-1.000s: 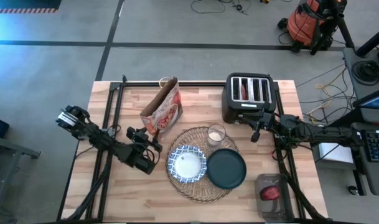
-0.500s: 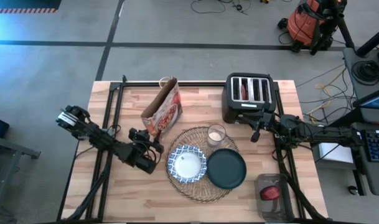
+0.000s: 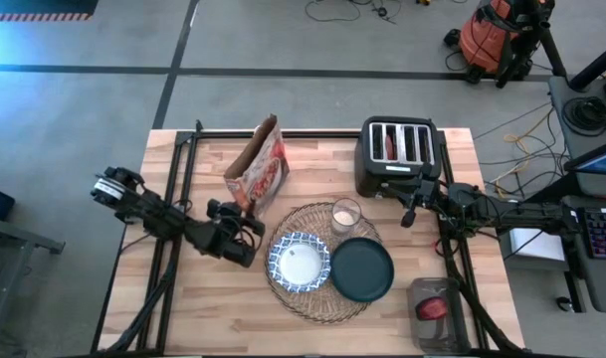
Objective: Arrange a breakfast setting
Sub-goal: Pour the brown cereal from the orange cereal box into the white patterned bowl
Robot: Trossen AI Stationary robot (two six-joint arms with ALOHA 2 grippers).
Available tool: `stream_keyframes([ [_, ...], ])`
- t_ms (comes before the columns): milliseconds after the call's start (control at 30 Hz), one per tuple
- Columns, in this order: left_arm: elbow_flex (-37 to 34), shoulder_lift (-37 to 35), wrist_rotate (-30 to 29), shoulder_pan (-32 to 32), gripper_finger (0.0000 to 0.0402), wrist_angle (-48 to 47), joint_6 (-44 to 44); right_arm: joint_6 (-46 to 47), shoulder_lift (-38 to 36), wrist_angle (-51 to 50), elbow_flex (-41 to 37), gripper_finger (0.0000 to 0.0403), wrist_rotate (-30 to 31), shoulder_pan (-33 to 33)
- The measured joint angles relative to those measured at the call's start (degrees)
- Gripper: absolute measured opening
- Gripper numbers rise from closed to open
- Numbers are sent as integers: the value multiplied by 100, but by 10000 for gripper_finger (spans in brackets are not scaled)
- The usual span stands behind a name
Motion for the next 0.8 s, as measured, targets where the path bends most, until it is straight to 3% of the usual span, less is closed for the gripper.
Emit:
stream_keyframes([
  [233, 65, 0, 72, 72, 11, 10, 246, 2, 0, 0, 0, 73, 0, -2],
  [433, 158, -76, 453, 72, 3, -9, 492, 0, 0, 0, 0, 73, 0, 0],
  [600, 392, -411, 1185, 68, 1, -106, 1247, 0, 0, 0, 0, 73, 0, -1],
  [800, 894, -1052, 1843, 68, 0, -1299, 1479, 0, 0, 0, 0, 73, 0, -1],
])
